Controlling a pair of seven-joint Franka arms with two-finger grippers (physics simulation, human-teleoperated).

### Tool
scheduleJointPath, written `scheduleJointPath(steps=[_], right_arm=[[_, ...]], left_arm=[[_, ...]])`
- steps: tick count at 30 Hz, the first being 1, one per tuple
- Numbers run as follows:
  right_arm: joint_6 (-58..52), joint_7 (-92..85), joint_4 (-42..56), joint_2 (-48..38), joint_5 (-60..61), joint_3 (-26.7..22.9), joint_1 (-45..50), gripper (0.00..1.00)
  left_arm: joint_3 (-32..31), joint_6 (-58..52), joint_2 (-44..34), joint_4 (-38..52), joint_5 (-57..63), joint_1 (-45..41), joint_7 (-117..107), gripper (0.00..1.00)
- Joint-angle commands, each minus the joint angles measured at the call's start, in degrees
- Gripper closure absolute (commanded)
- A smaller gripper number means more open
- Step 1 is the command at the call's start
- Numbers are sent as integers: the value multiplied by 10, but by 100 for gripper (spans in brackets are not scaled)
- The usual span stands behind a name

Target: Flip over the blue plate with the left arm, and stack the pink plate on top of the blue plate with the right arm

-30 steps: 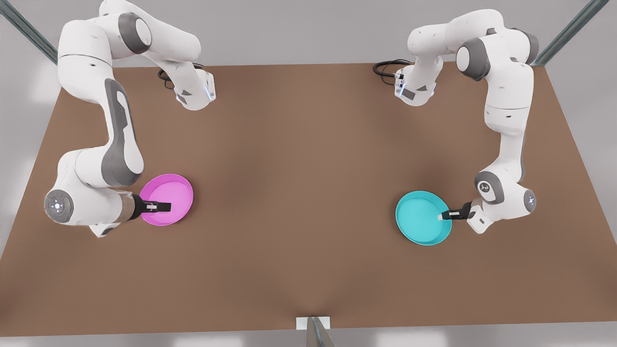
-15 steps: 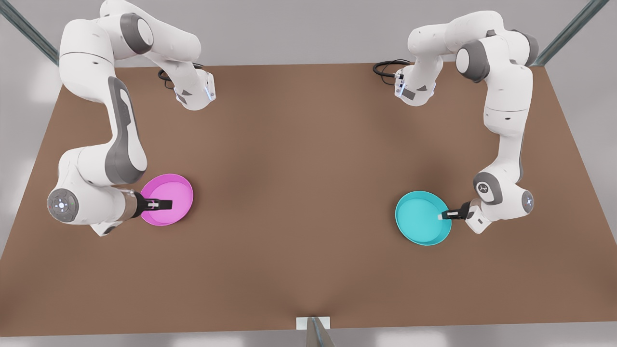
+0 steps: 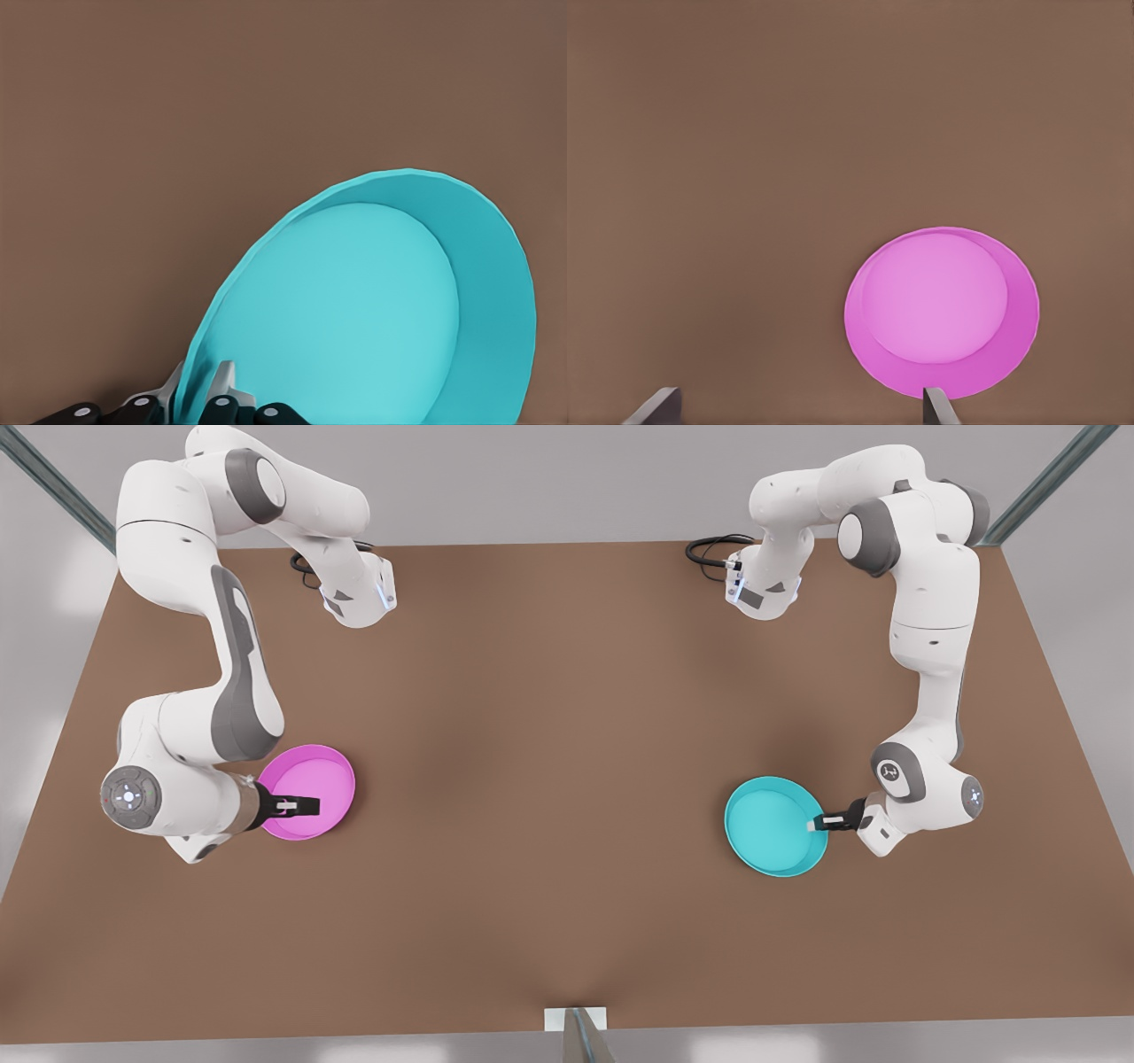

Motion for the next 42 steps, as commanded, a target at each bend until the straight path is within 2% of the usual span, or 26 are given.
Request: scheduleJointPath(steps=[1, 24, 39, 42], right_arm=[[0, 0, 0, 0, 0, 0, 0, 0], [5, 0, 0, 0, -2, -2, 1, 0], [4, 1, 0, -6, -21, -2, 3, 0], [4, 2, 0, -6, -21, -2, 6, 0]], left_arm=[[0, 0, 0, 0, 0, 0, 0, 70], [0, -3, 0, 2, 1, -2, -3, 75], [2, -30, -43, 3, 16, -4, -4, 75], [3, -40, -59, 6, 51, -5, -4, 75]])
